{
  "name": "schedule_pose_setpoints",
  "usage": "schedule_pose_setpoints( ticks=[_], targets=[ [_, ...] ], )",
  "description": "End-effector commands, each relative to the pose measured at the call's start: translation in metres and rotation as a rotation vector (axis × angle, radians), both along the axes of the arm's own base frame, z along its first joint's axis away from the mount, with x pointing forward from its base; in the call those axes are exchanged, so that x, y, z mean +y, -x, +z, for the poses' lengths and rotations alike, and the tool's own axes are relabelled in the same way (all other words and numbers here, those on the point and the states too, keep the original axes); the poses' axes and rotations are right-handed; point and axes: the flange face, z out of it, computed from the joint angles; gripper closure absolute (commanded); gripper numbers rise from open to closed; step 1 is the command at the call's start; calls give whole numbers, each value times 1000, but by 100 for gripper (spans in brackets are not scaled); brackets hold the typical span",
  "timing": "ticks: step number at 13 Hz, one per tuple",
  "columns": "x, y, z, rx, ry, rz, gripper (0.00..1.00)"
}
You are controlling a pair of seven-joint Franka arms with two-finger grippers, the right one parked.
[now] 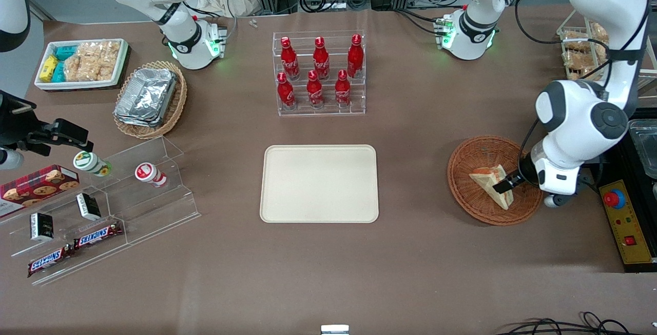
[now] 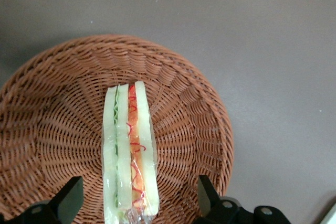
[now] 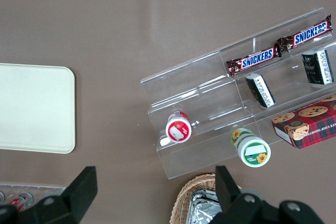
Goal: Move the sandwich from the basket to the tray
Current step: 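Lower the open left gripper over the sandwich in the wicker basket, then close the left gripper on the wrapped sandwich and lift it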
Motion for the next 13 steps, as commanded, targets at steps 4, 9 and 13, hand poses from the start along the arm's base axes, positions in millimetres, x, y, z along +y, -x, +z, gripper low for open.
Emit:
schedule_pose_setpoints(
  ticks=[4,9,13],
  targets=[
    [0,16,-23,-6,9,55,2],
    [0,18,-41,8,19,72,2],
    [-1,19,-50,15,23,73,17]
  ],
)
